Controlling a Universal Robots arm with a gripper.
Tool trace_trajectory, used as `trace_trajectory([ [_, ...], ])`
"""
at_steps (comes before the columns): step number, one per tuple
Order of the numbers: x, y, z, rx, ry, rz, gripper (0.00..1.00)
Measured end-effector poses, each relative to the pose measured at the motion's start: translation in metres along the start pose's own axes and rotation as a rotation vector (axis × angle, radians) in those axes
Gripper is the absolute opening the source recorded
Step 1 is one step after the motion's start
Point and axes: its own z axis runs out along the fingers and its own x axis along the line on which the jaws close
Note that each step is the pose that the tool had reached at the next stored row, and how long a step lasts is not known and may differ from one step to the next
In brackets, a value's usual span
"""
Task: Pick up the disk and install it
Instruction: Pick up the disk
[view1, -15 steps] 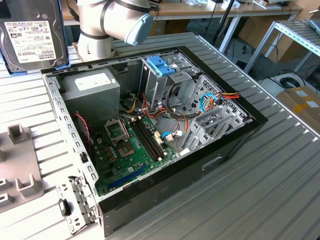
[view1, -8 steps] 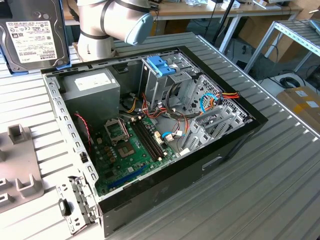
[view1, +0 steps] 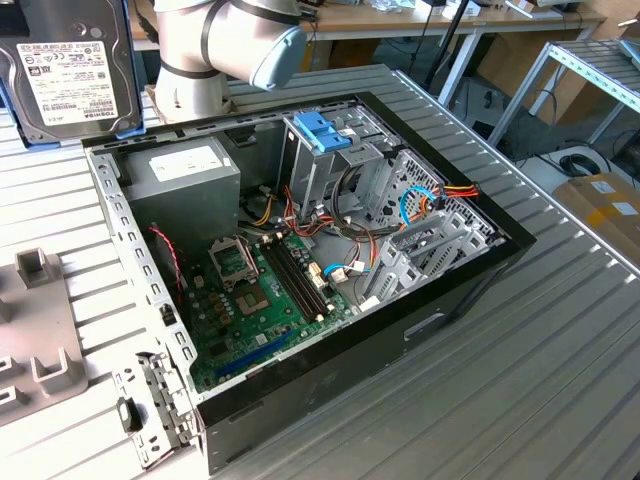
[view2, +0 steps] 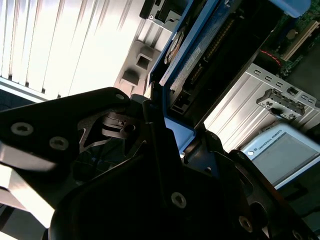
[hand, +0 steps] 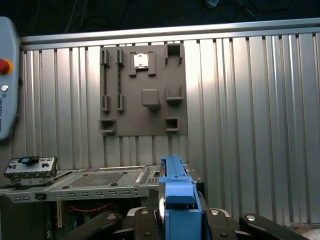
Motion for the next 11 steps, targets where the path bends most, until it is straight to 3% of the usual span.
trace_trajectory([
  [11,-0.0002,-0.0042,-0.0001,0.0001,0.0013,0.0,0.37],
])
